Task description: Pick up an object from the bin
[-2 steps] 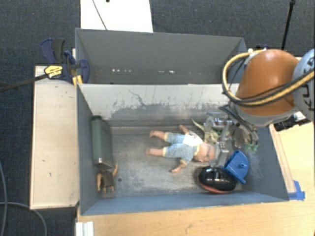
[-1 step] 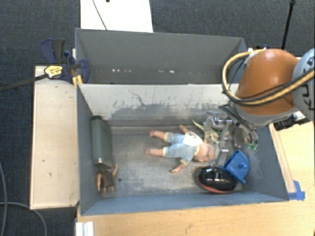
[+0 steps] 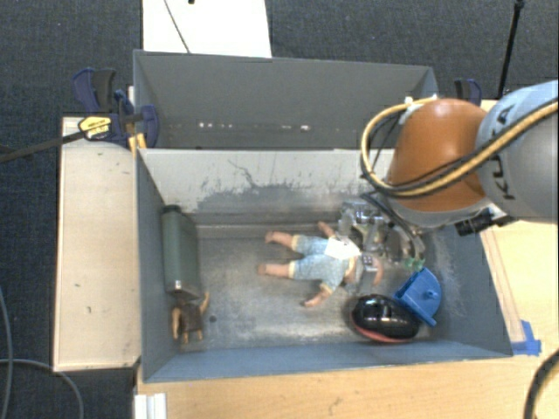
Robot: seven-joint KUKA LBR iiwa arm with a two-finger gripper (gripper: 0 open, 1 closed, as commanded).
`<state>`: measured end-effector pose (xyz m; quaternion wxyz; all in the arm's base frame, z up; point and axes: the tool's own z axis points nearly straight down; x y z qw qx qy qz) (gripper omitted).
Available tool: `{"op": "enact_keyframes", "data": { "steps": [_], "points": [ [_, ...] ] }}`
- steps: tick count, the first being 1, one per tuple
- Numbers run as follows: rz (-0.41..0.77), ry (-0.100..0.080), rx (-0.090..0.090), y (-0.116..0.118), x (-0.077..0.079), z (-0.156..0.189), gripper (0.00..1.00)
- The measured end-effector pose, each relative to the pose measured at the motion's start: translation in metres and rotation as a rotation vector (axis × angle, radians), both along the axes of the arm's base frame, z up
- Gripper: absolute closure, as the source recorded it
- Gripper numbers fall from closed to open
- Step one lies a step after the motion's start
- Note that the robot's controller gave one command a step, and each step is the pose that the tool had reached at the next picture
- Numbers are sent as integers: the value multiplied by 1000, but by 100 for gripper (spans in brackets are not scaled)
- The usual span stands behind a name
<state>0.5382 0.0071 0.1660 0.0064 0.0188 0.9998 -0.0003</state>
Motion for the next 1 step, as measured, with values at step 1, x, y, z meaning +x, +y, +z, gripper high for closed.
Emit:
{"op": "enact_keyframes", "data": {
  "steps": [1],
  "points": [
    [-22, 5, 2, 39, -3, -70, 0]
  ]
}}
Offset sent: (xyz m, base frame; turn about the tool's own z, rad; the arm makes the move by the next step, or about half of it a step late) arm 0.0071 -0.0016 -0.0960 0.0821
